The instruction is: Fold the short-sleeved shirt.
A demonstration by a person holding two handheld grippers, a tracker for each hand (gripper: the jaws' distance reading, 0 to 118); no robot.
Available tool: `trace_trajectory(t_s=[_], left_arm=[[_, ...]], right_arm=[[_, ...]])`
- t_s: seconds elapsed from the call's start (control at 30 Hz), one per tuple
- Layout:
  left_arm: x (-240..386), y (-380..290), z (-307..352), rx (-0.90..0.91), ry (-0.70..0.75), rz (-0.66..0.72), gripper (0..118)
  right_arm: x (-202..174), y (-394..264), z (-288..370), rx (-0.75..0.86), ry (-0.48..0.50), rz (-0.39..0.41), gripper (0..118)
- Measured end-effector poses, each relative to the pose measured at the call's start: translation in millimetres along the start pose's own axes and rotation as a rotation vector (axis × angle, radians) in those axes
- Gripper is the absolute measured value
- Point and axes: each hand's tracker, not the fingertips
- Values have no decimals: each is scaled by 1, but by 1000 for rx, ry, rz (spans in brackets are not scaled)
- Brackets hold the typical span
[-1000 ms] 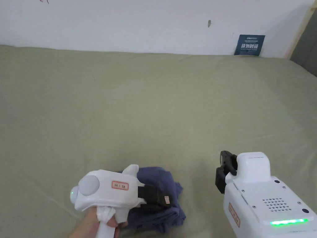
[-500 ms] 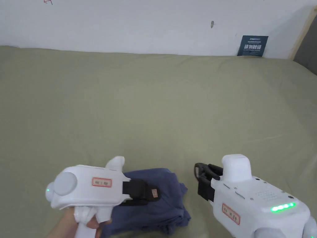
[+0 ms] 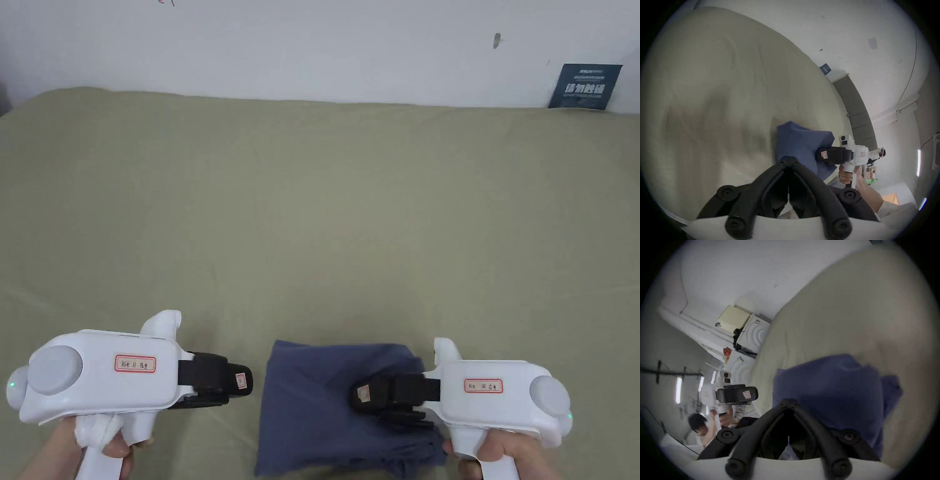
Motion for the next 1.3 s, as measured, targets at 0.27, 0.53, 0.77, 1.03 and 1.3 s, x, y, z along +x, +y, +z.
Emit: trace_trajectory(t_s=[0.27,0.53,0.77,1.03,1.3], left_arm=[[-15,6,-27,-77,-154,24,118],[-17,11,-83,-129,-307,110,110],[-26,6,-96,-149,-228,131,31],[-14,6,-85,-140,-162,91,30],[-3,8,-81,-148,-122,56,30]], right_arm=[[19,4,-1,-10,95,-72,0],[23,5,-1,-21,115,-92,0],[24,5,0,-19,124,-113,0],[-65,-18,49,255,-279,379,0],[-139,-86,97,1011,-973,880,0]])
